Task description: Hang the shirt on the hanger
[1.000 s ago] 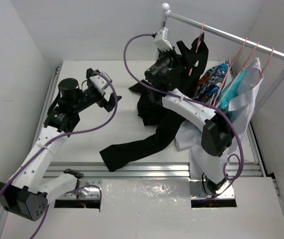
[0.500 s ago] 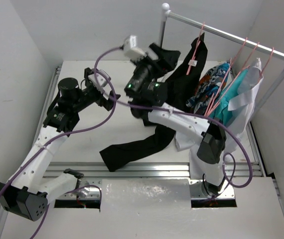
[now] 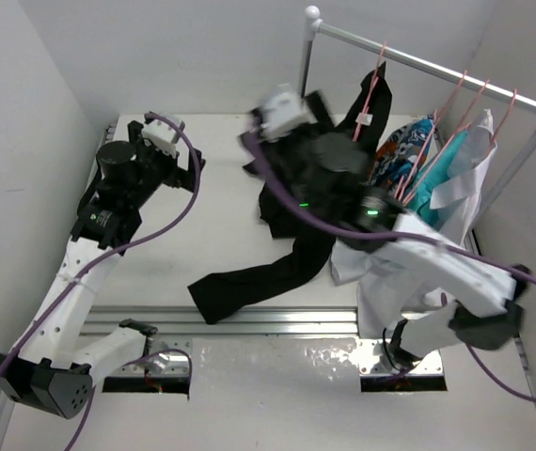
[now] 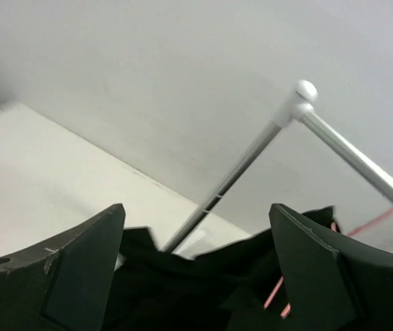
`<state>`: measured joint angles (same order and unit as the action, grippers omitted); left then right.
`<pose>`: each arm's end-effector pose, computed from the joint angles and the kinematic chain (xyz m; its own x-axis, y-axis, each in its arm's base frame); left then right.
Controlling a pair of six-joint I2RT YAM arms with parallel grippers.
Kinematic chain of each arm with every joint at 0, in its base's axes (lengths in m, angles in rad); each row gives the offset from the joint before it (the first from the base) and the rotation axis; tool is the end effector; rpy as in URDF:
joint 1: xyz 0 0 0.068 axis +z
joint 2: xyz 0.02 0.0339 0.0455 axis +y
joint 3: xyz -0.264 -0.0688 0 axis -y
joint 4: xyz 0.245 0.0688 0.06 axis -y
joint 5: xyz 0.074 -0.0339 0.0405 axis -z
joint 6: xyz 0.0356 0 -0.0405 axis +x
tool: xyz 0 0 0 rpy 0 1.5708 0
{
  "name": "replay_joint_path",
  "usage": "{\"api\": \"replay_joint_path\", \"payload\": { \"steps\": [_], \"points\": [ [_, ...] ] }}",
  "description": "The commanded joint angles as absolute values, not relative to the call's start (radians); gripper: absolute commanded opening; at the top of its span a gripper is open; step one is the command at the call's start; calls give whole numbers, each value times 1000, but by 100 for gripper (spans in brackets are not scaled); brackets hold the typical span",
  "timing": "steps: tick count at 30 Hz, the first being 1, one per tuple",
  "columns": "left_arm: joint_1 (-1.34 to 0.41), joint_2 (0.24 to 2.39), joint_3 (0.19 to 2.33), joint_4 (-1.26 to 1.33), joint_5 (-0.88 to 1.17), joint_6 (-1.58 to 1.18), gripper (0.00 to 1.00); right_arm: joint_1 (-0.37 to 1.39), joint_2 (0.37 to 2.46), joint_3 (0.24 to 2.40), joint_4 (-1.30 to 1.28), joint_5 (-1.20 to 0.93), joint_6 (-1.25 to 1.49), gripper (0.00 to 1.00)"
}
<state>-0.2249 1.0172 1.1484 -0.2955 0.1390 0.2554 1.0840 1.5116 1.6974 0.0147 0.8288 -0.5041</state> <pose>0.2173 -0.0548 0.4117 -0.0648 0.2715 -0.9603 0.3829 0.8954 0.2273 0.1776 0.2795 0.5008 0.2068 -0.3069 -0.9290 -0.1821 0.9208 -0.3448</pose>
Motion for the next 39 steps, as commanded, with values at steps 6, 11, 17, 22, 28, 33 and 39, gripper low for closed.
{"api": "replay_joint_path", "payload": {
  "steps": [6, 11, 17, 22, 28, 33, 39],
  "points": [
    [-209, 1035, 1163, -291, 98, 218, 99, 1011, 1322, 1395, -370, 138, -20, 96],
    [-209, 1014, 1095, -301, 97, 259, 99, 1011, 1324, 1201, -241, 57, 46, 99],
    [-209, 945, 1003, -313, 64, 317, 99, 1008, 1393, 1077, -222, 58, 109, 99],
    [-209, 899, 913, -331, 68, 363, 99, 925, 1457, 1000, -226, -49, 155, 99],
    [-201, 905, 763, -301, 23, 385, 99, 839, 1505, 933, -164, -57, 172, 99],
    [-187, 891, 646, -218, 6, 405, 99, 825, 1542, 896, -134, 21, 155, 99],
    [-178, 882, 557, -157, 9, 407, 99, 815, 1568, 848, -74, 146, 140, 99]
  ]
}}
